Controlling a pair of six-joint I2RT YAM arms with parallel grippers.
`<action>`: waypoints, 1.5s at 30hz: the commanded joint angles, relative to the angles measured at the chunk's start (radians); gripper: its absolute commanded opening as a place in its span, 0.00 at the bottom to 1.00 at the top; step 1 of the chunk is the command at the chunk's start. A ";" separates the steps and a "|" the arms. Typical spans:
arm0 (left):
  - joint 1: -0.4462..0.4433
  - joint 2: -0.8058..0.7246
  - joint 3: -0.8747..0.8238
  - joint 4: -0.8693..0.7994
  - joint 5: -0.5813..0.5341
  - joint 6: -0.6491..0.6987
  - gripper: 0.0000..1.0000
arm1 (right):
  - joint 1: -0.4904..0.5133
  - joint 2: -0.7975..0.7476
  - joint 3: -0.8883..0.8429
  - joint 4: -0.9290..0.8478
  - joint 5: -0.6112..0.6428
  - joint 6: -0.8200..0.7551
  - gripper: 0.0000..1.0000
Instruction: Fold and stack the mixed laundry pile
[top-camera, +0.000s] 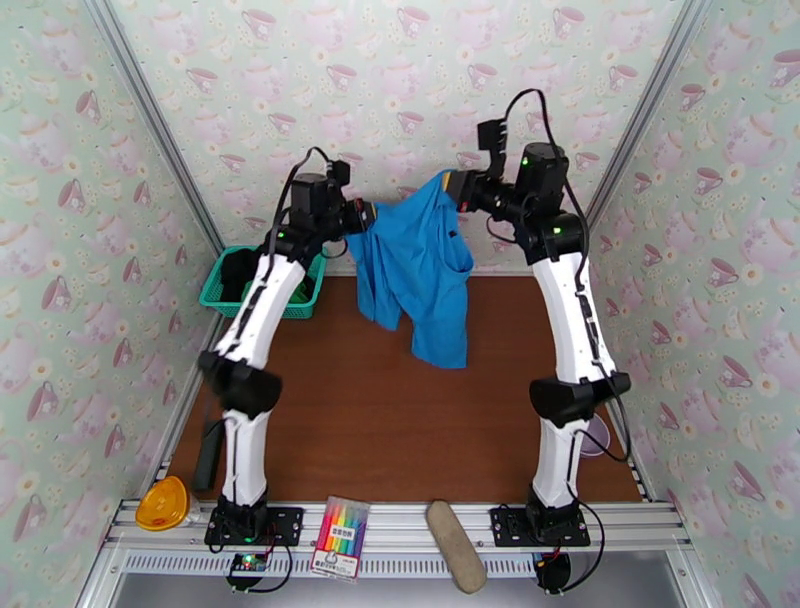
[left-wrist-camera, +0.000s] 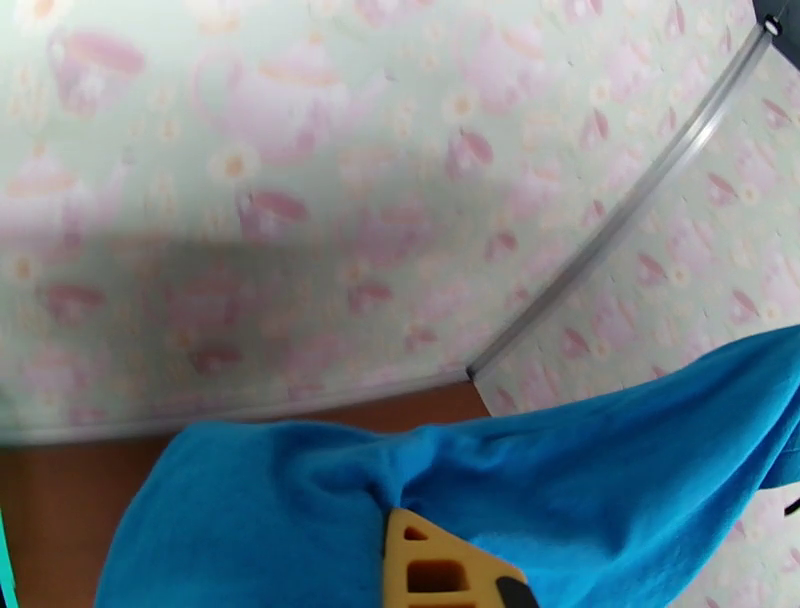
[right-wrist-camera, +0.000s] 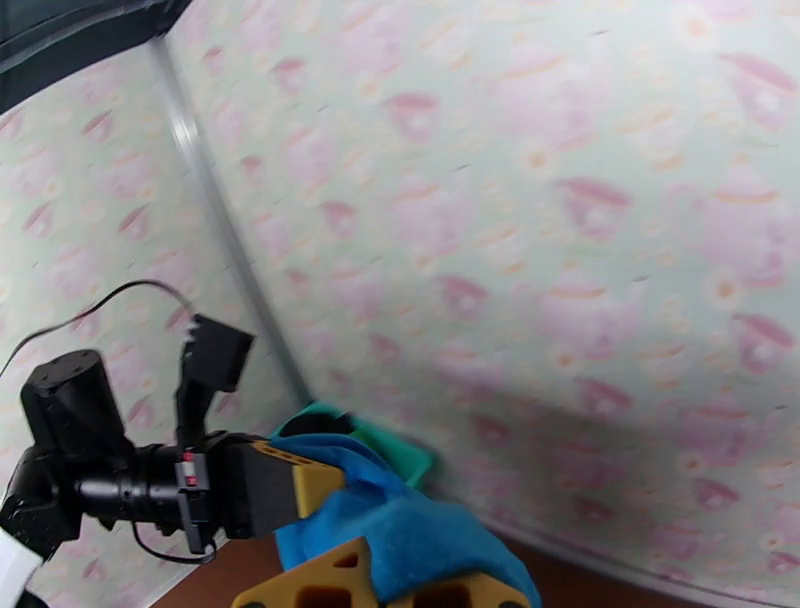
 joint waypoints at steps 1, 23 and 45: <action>0.021 0.076 0.162 -0.036 -0.039 -0.025 0.00 | -0.044 0.006 0.027 0.055 0.023 0.067 0.00; -0.345 -0.869 -1.833 0.538 -0.518 -0.060 1.00 | 0.338 -0.505 -1.738 0.366 0.179 0.056 0.13; -0.084 -0.116 -0.925 -0.047 -0.396 -0.015 0.58 | 0.288 -0.288 -1.488 0.116 0.265 0.254 0.55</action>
